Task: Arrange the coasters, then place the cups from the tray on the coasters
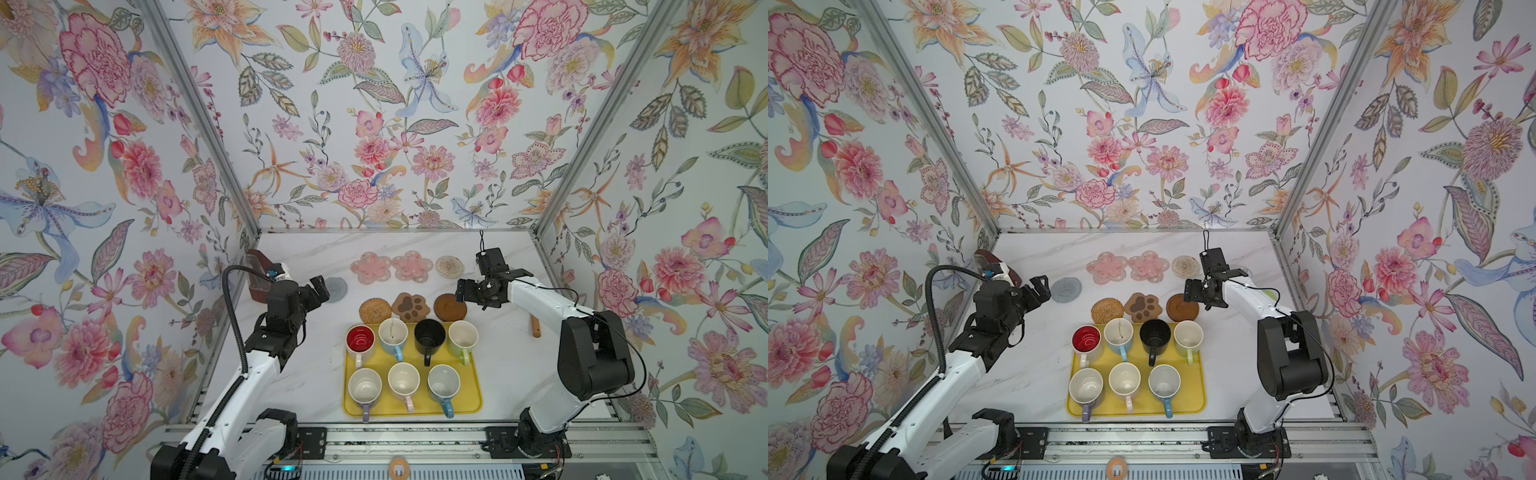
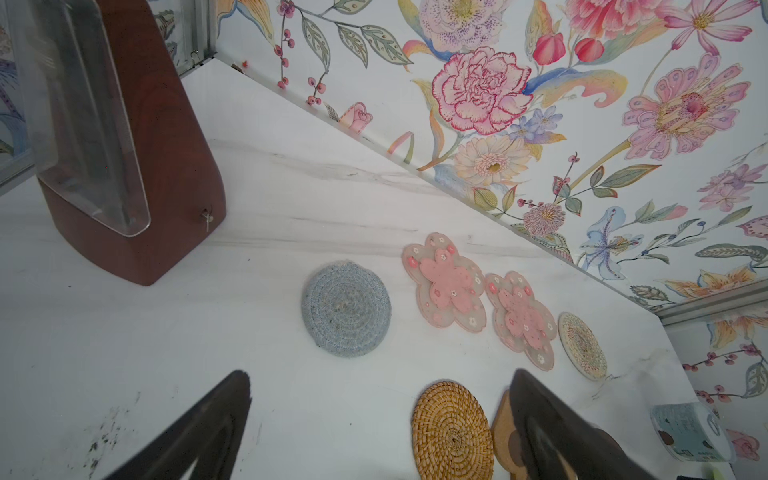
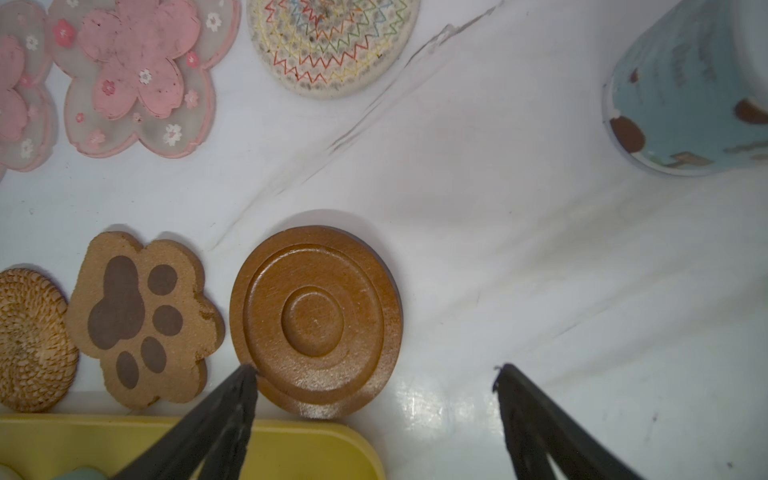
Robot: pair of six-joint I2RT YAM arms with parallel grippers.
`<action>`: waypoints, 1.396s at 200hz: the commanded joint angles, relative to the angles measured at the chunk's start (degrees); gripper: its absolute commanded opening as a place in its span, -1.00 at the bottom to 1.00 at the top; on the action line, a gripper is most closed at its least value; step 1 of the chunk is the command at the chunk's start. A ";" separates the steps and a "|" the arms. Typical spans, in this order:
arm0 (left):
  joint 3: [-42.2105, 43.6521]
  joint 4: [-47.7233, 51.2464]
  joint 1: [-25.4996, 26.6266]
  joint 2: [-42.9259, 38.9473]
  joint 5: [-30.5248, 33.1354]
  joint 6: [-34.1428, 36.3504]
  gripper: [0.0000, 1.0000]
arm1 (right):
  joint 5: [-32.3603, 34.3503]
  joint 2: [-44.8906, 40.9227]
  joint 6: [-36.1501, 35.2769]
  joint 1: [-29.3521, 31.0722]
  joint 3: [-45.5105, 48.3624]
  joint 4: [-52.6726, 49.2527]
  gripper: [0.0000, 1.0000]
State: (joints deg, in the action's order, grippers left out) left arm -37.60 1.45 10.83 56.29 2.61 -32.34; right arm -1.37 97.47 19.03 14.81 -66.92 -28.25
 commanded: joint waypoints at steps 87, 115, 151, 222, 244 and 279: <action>0.07 0.57 -0.37 1.81 1.57 0.57 0.98 | -0.11 7.08 -2.23 1.37 -2.70 -0.39 0.83; 0.33 0.73 -0.37 1.58 1.61 0.13 0.98 | -0.08 8.08 -2.68 1.56 -3.02 -0.16 0.83; 0.68 0.22 -0.44 1.50 1.39 -0.87 0.98 | 0.04 9.29 -2.94 1.84 -3.69 0.04 0.83; 0.77 0.19 -0.40 1.71 1.37 -1.50 0.98 | 0.58 12.19 -3.86 2.24 -5.54 0.04 0.81; 0.87 0.19 -0.38 1.70 1.43 -1.59 0.98 | 0.83 13.05 -3.99 2.25 -6.14 -0.03 0.77; 0.89 0.13 -0.54 1.80 1.43 -1.59 0.98 | 1.64 13.97 -4.04 2.25 -6.35 0.04 0.74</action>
State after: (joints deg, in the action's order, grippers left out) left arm -37.41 1.39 10.76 57.76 3.46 -33.47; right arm -0.82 110.32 15.62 16.86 -72.10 -27.51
